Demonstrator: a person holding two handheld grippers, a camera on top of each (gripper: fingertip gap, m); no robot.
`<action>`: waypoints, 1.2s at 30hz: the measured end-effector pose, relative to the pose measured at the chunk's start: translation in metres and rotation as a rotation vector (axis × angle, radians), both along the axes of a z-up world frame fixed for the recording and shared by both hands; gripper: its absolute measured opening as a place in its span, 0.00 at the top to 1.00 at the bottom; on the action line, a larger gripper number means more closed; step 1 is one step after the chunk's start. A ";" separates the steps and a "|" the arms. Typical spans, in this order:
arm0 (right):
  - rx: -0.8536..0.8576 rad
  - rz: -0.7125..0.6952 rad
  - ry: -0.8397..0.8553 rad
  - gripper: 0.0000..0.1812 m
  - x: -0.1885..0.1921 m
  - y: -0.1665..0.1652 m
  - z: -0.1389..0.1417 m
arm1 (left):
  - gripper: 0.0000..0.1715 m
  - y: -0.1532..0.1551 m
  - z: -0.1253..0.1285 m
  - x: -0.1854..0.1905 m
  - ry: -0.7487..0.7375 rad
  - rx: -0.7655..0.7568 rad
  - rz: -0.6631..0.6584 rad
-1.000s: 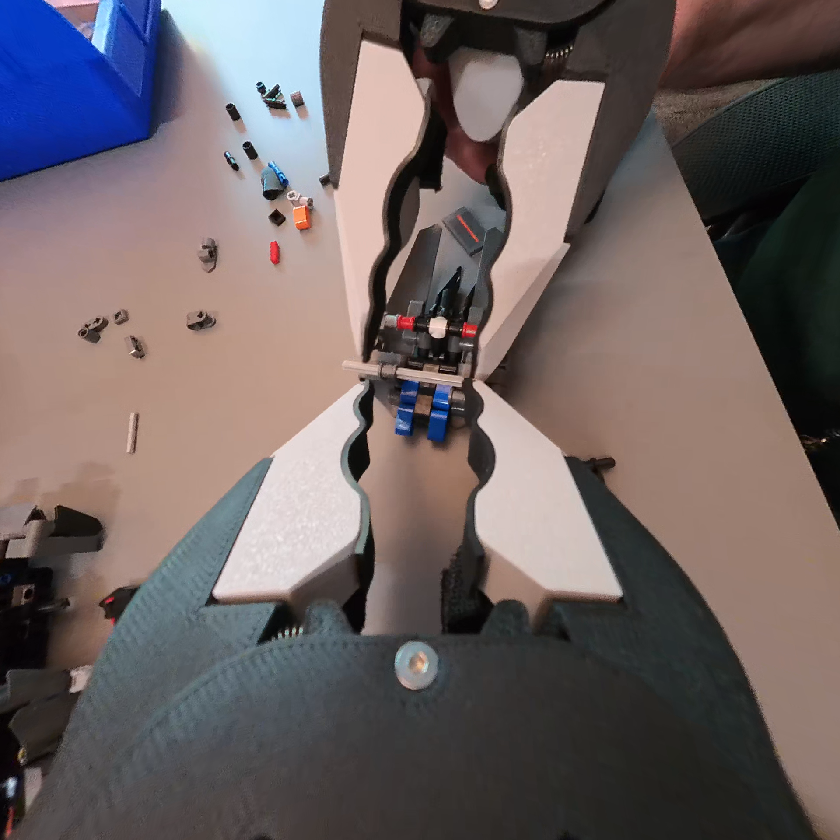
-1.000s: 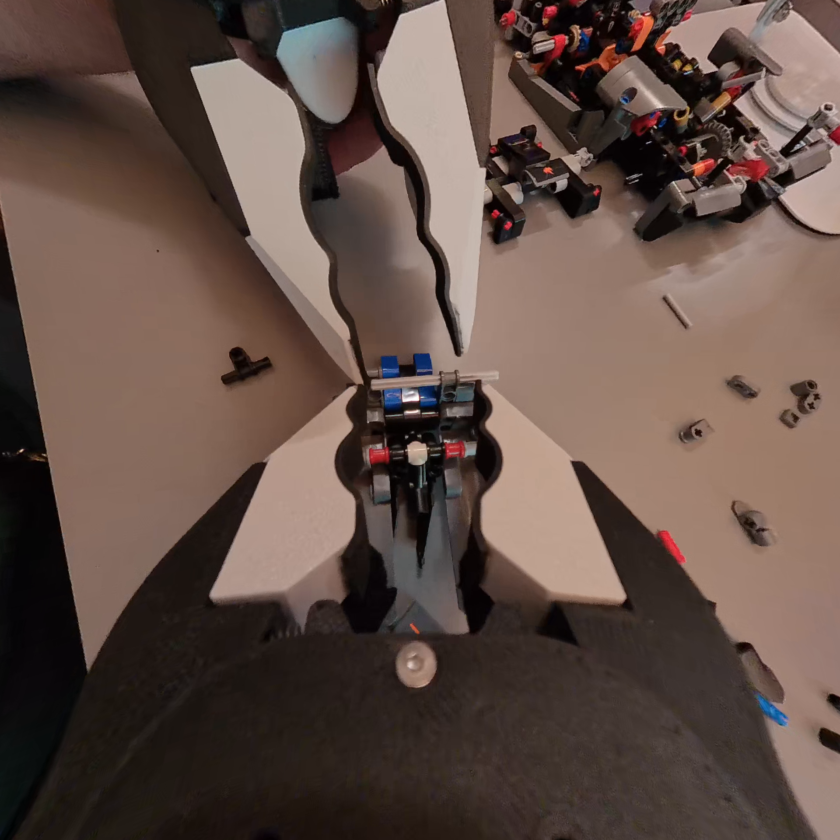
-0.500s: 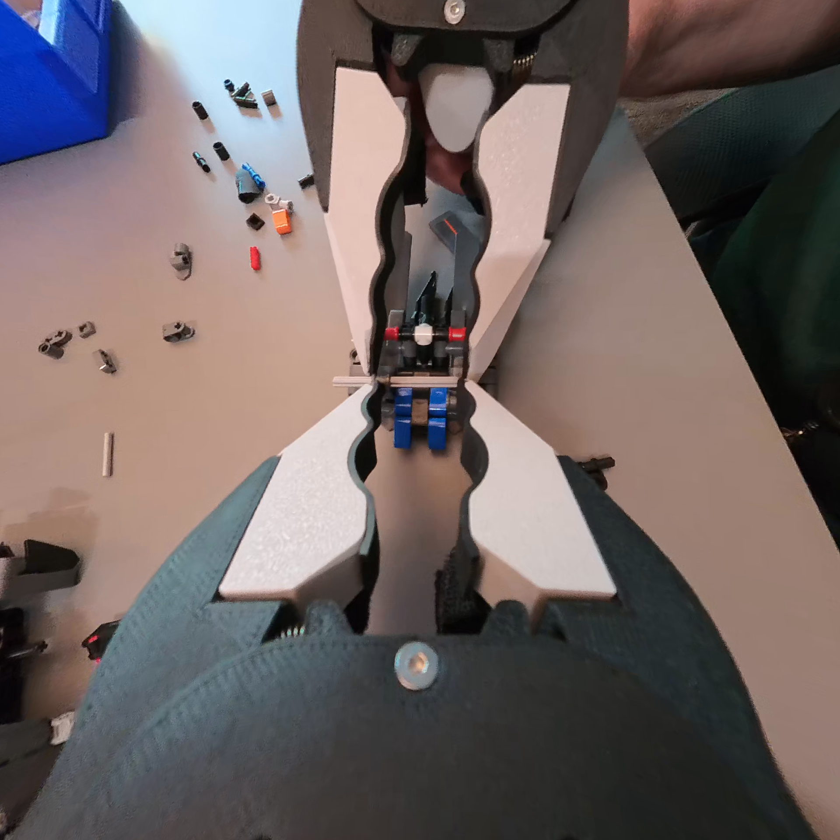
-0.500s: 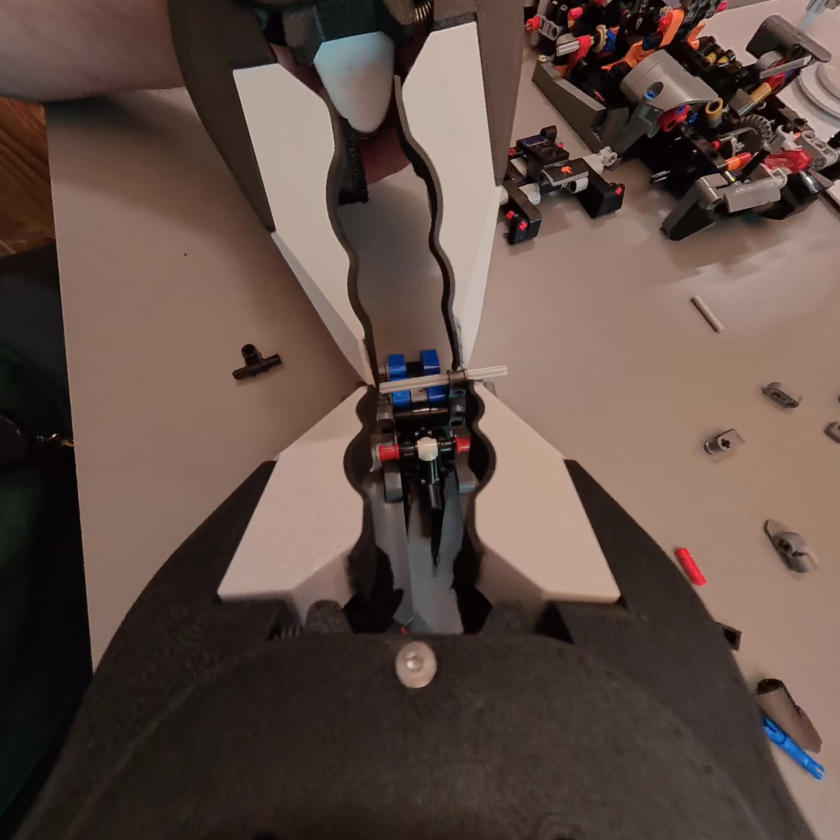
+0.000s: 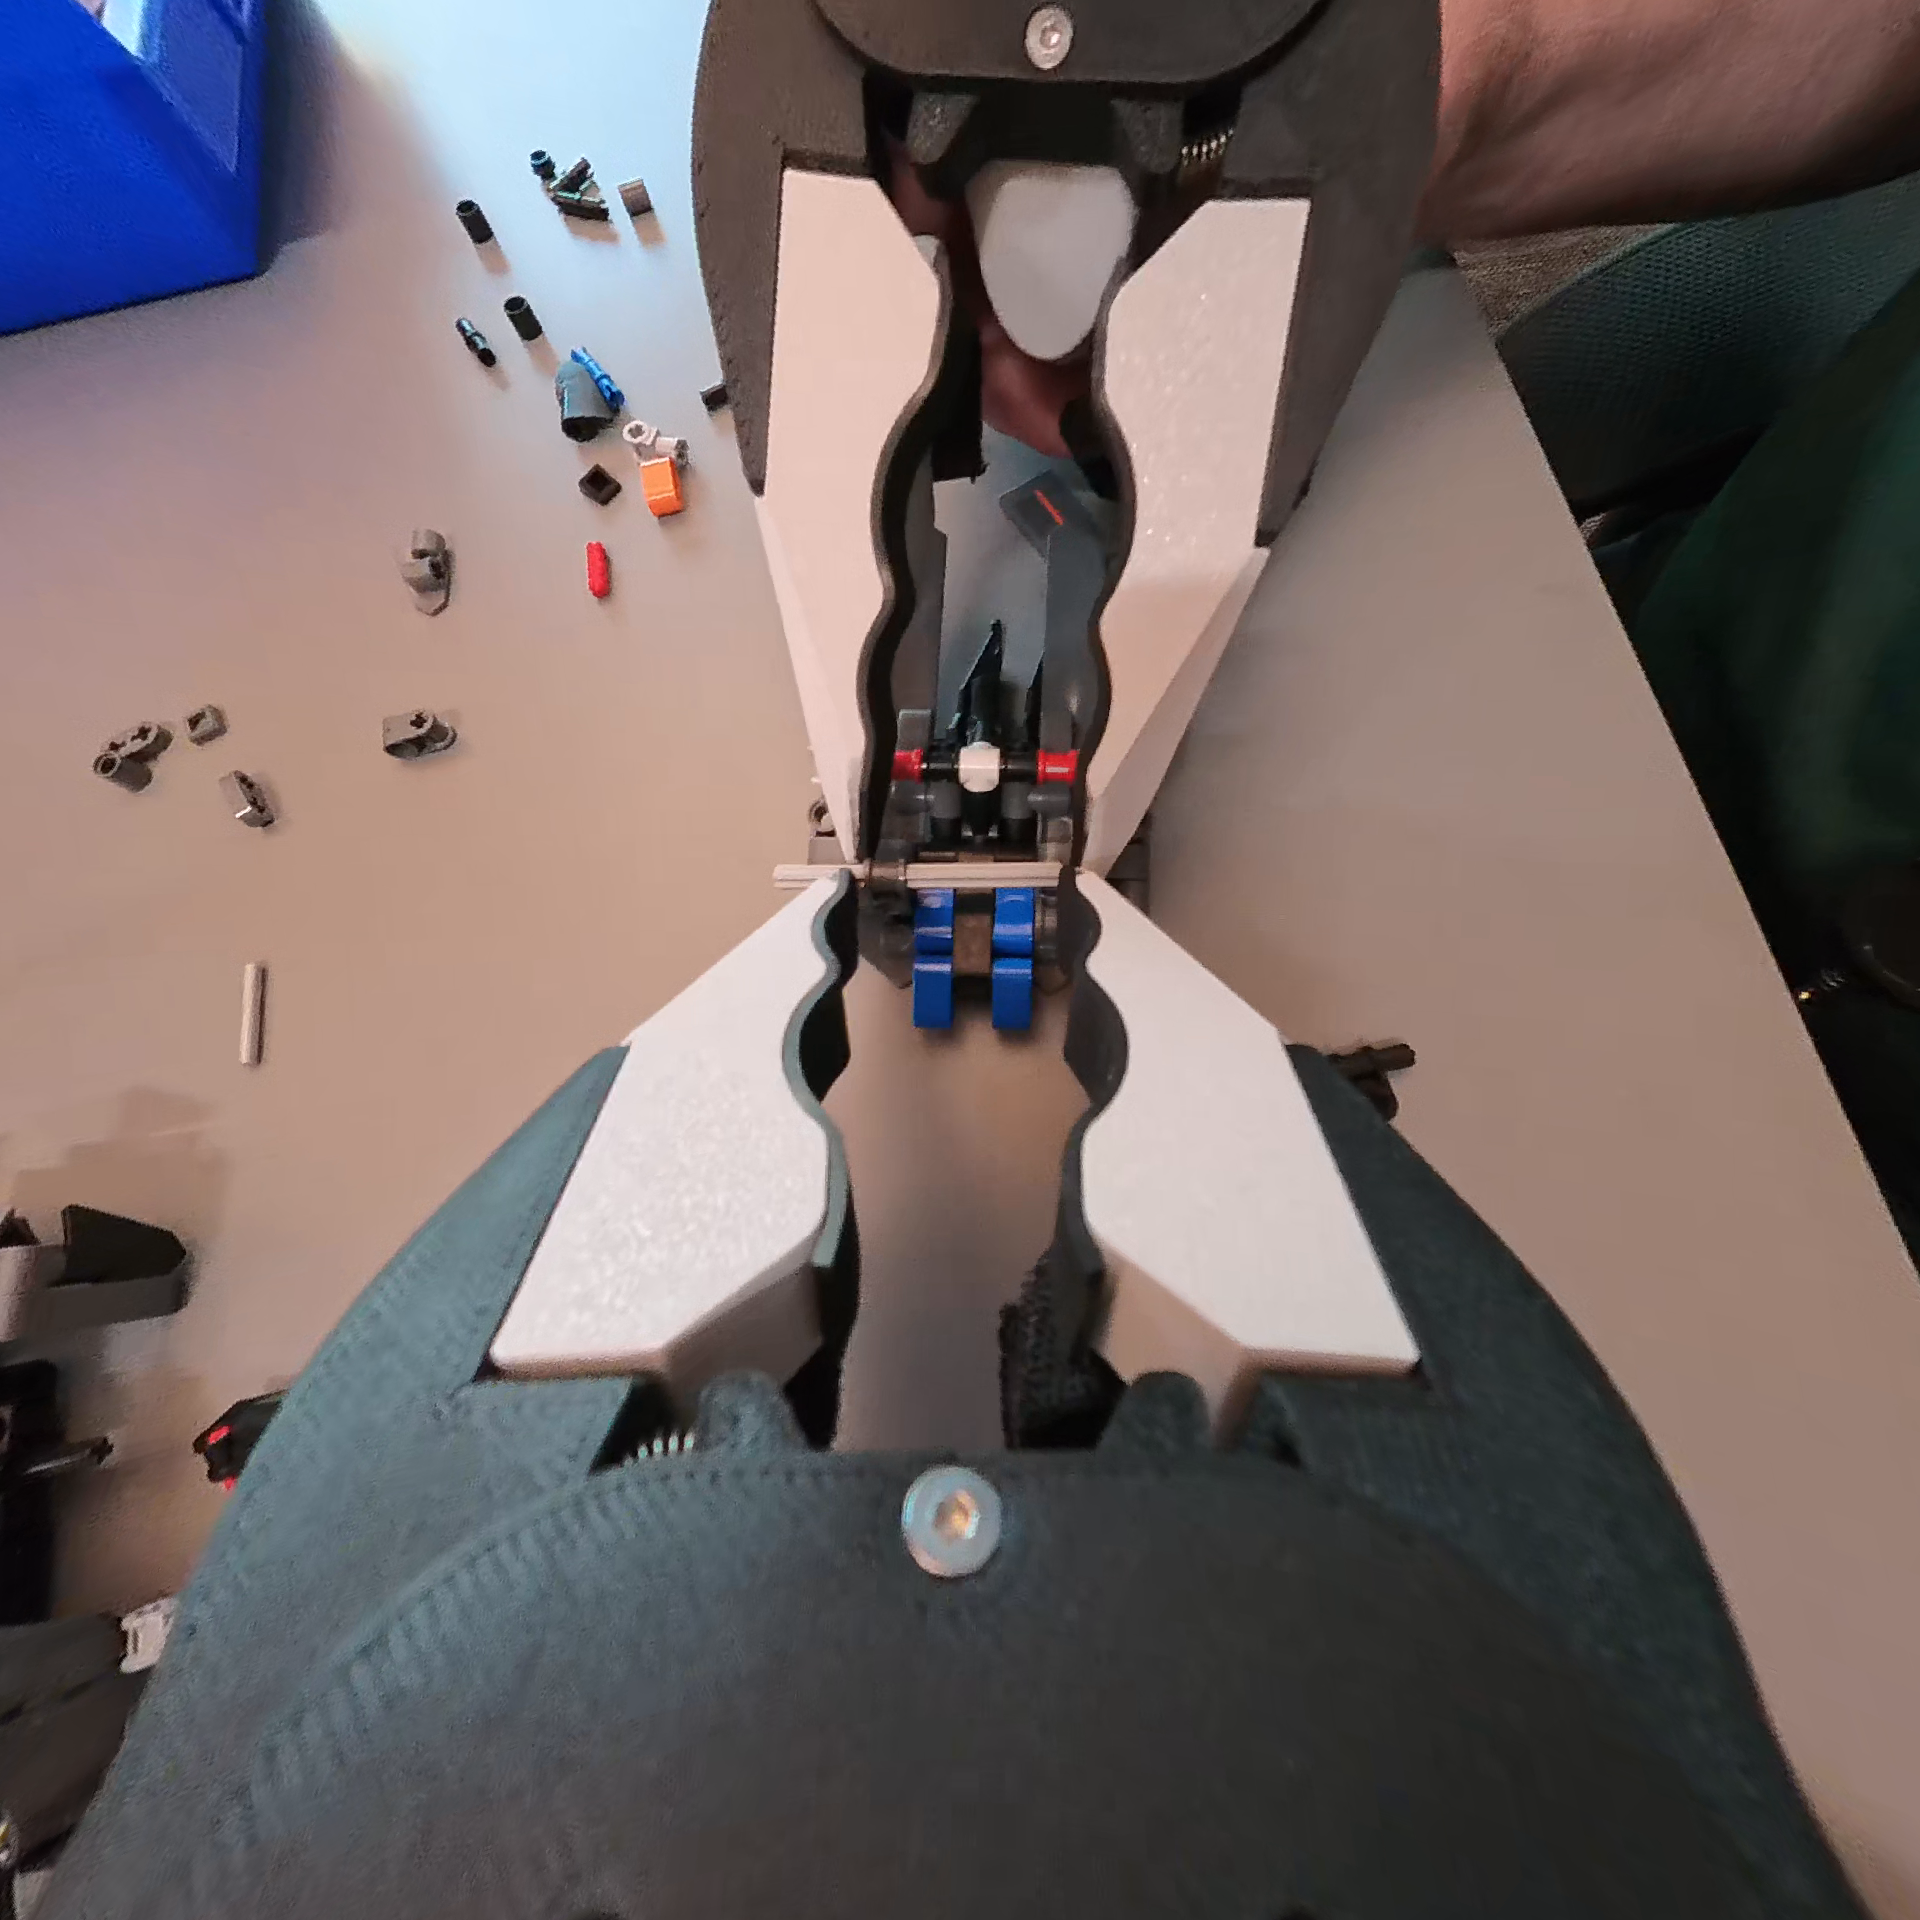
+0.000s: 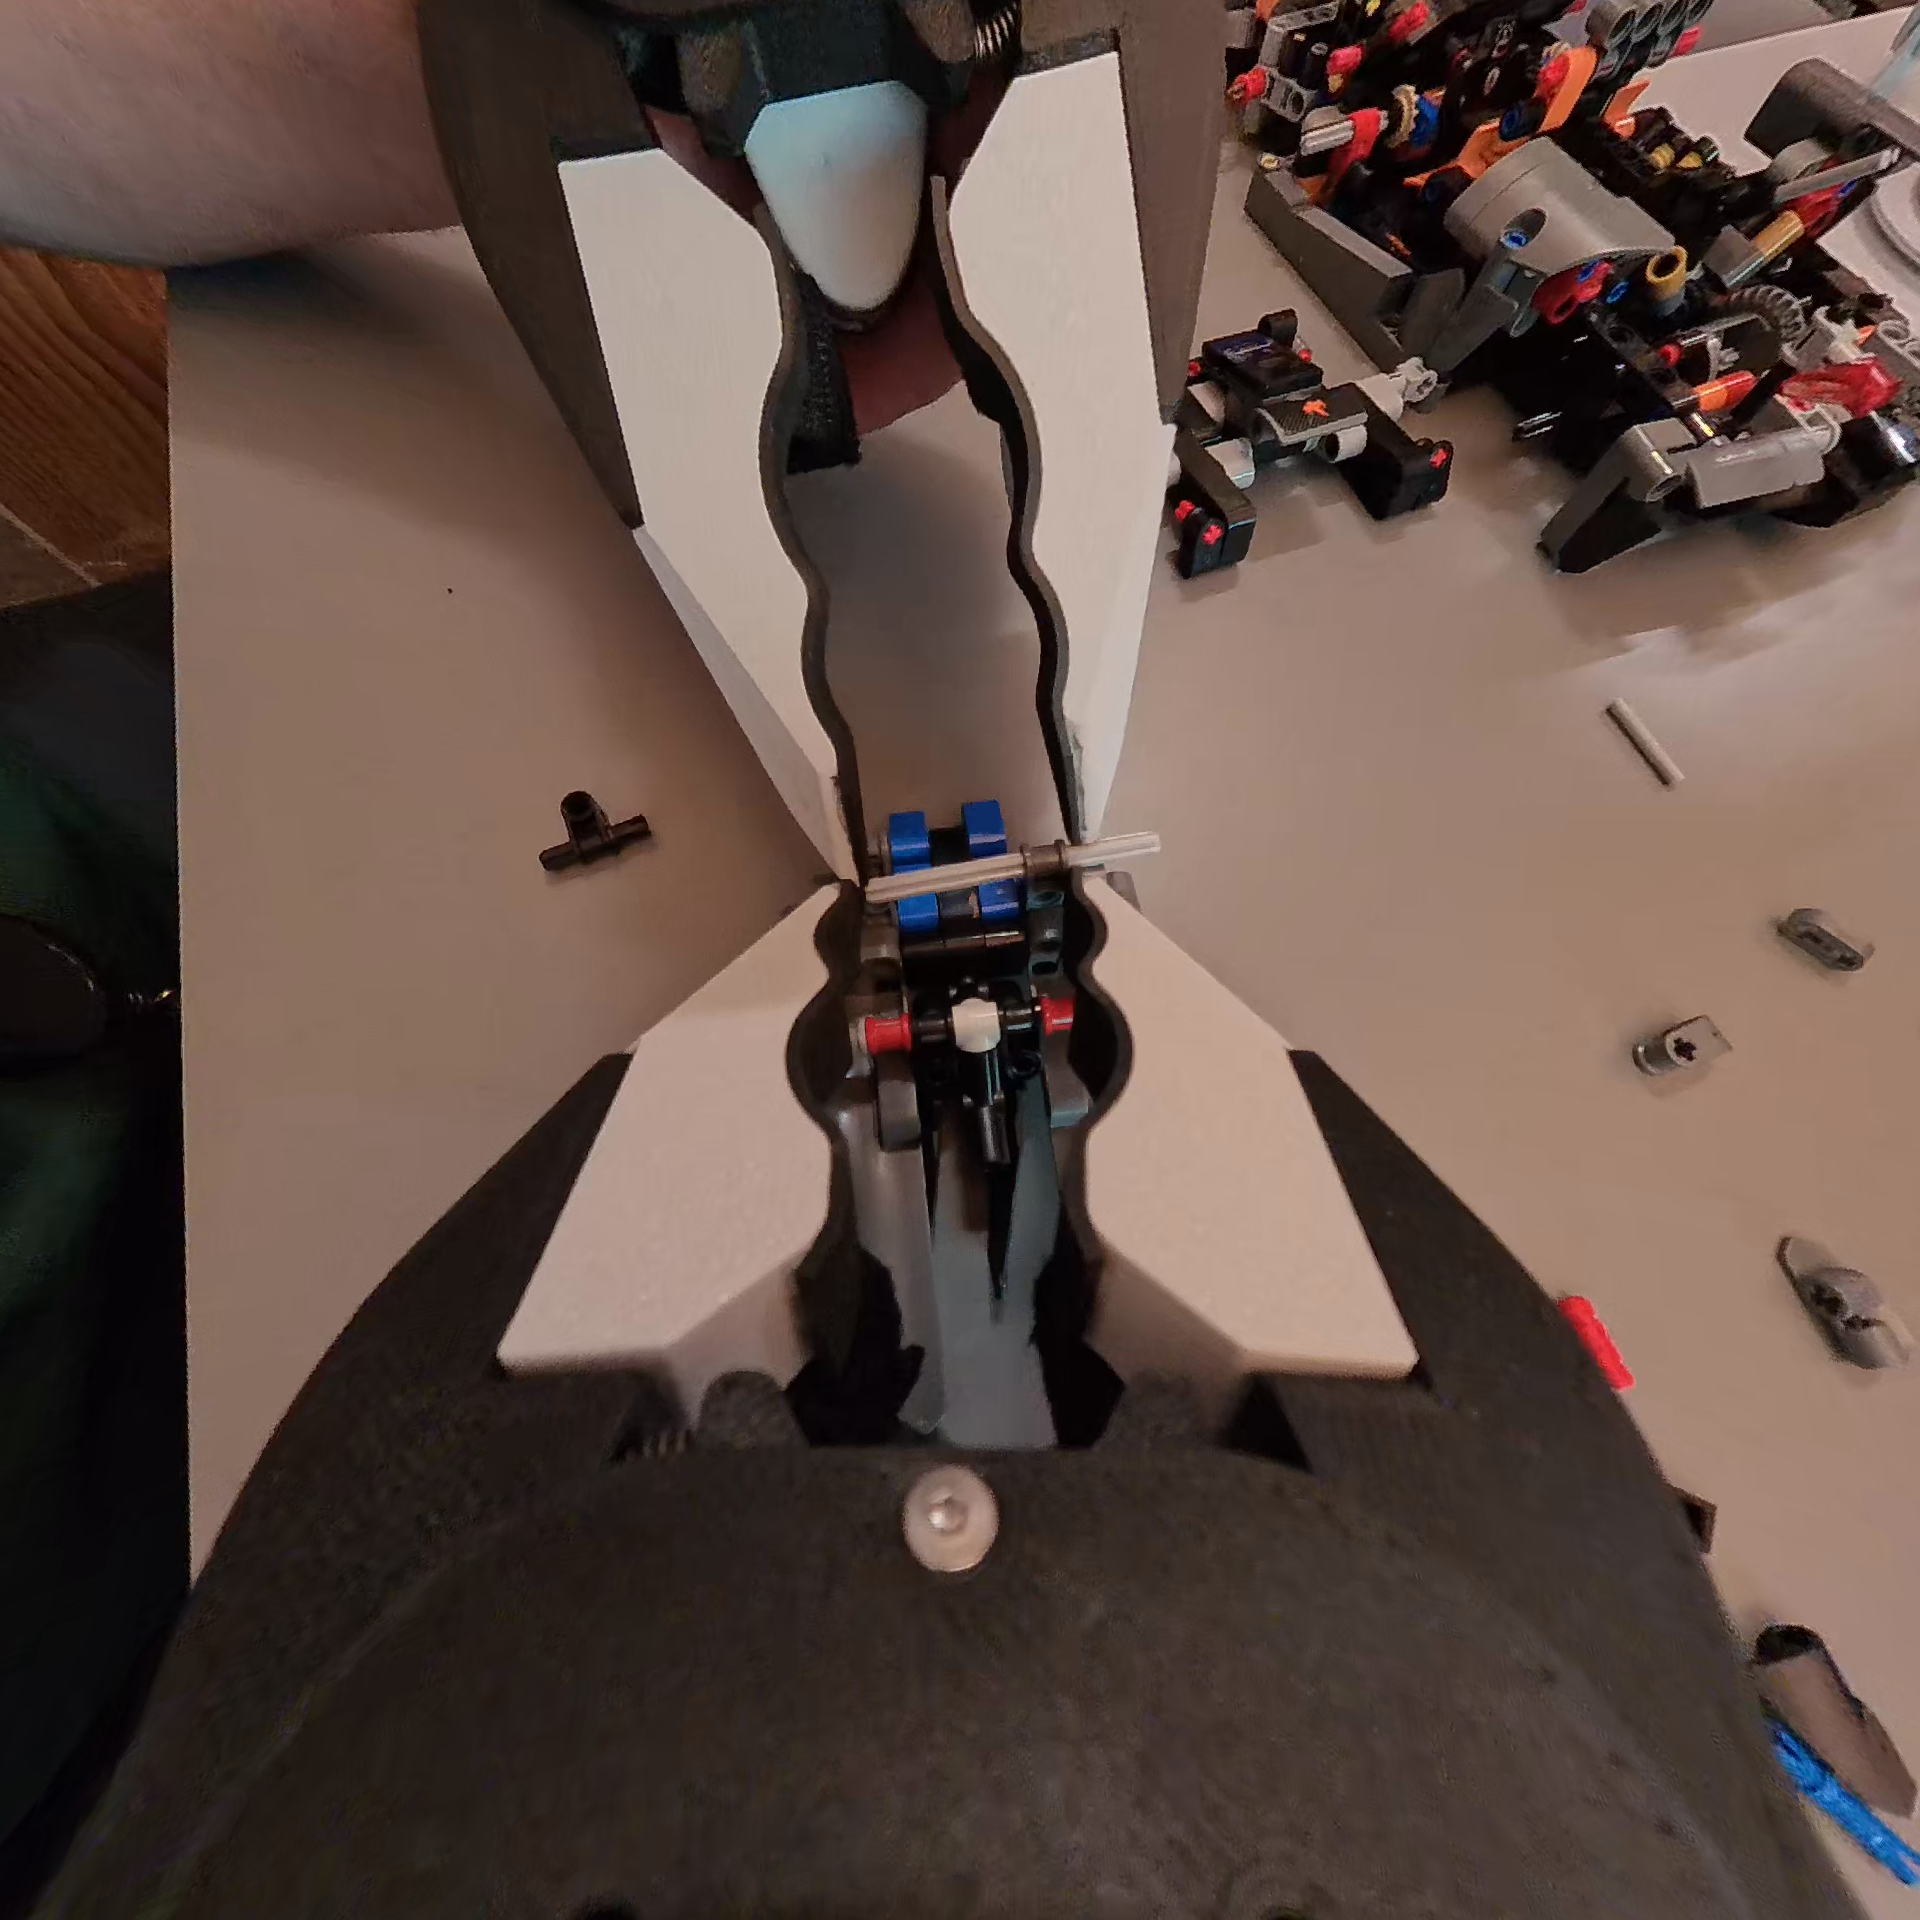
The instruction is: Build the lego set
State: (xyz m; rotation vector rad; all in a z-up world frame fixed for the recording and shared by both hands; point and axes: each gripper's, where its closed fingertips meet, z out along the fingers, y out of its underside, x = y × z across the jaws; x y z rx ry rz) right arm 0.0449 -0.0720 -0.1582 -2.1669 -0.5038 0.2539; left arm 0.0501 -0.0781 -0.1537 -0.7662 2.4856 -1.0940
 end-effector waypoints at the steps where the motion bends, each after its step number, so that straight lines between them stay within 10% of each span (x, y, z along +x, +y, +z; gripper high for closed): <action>1: -0.001 0.001 0.001 0.80 0.000 0.000 0.000 | 0.80 0.000 0.000 0.000 0.000 0.000 -0.001; 6: -0.007 0.017 0.013 0.81 -0.001 0.002 0.001 | 0.92 0.005 0.001 0.006 -0.019 0.004 0.025; 36: -0.012 0.092 0.059 0.82 0.002 0.001 -0.001 | 0.81 0.000 -0.001 0.001 -0.023 -0.085 0.046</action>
